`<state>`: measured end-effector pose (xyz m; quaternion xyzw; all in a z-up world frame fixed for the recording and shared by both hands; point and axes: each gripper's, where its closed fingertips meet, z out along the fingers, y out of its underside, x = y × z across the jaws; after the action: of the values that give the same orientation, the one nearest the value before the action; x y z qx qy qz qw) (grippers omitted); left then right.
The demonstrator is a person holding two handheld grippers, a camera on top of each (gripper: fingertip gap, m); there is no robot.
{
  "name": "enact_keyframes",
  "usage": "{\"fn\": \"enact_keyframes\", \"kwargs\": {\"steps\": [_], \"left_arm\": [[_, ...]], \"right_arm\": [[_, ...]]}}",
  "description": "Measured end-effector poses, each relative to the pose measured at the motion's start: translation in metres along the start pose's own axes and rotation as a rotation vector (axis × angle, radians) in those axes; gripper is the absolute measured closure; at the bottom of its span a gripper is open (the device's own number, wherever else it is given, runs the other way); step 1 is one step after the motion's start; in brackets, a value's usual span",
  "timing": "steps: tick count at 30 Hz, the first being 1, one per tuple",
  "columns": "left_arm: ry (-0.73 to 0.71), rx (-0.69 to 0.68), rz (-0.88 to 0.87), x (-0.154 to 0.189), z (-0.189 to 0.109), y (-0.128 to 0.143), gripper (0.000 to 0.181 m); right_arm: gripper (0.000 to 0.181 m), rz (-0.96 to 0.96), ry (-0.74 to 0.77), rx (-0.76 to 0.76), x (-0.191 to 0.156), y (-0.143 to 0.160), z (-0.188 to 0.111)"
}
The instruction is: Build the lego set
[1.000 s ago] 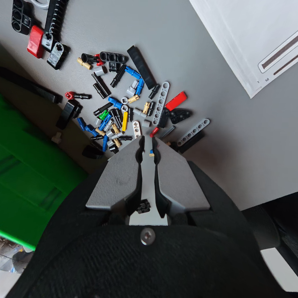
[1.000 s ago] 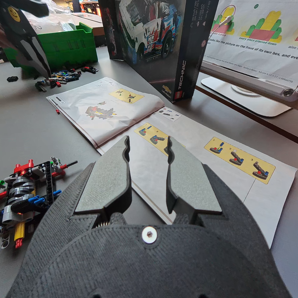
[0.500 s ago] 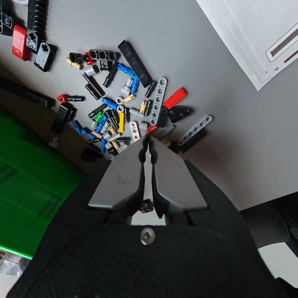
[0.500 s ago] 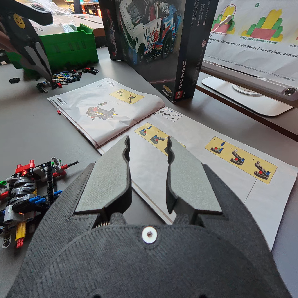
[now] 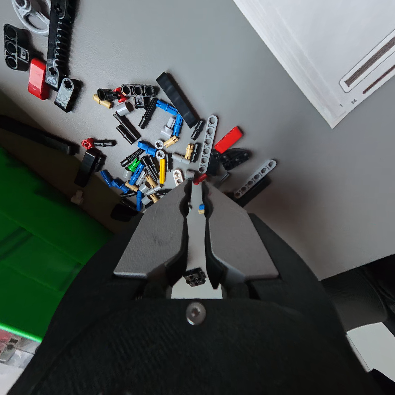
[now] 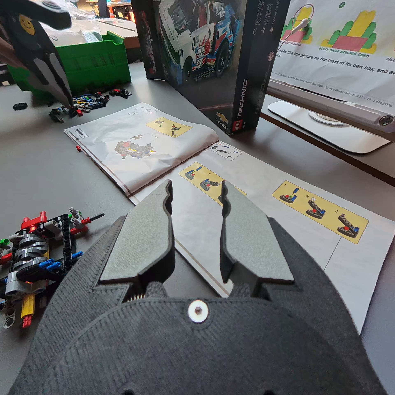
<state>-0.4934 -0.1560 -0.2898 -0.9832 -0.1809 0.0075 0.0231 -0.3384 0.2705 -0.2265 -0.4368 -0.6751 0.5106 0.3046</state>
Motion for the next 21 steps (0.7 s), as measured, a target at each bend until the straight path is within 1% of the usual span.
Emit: {"fn": "enact_keyframes", "kwargs": {"steps": [9, 13, 16, 19, 21], "left_arm": [[-0.014, -0.019, 0.02, -0.002, 0.002, 0.001, 0.175], [-0.043, 0.003, 0.017, -0.006, -0.007, -0.001, 0.175], [-0.066, 0.026, 0.011, -0.007, -0.02, -0.004, 0.175], [-0.072, 0.061, 0.036, 0.007, -0.037, -0.012, 0.175], [-0.06, 0.087, 0.102, 0.03, -0.044, -0.023, 0.175]], "right_arm": [[0.138, 0.001, -0.001, 0.0, 0.0, 0.0, 0.0], [0.139, 0.004, -0.001, 0.0, 0.0, 0.0, 0.0], [0.139, 0.005, -0.002, 0.0, 0.001, 0.0, 0.0], [0.139, 0.007, -0.002, 0.001, 0.001, 0.0, 0.0], [0.139, 0.008, -0.002, 0.0, 0.001, 0.0, 0.001]]}}
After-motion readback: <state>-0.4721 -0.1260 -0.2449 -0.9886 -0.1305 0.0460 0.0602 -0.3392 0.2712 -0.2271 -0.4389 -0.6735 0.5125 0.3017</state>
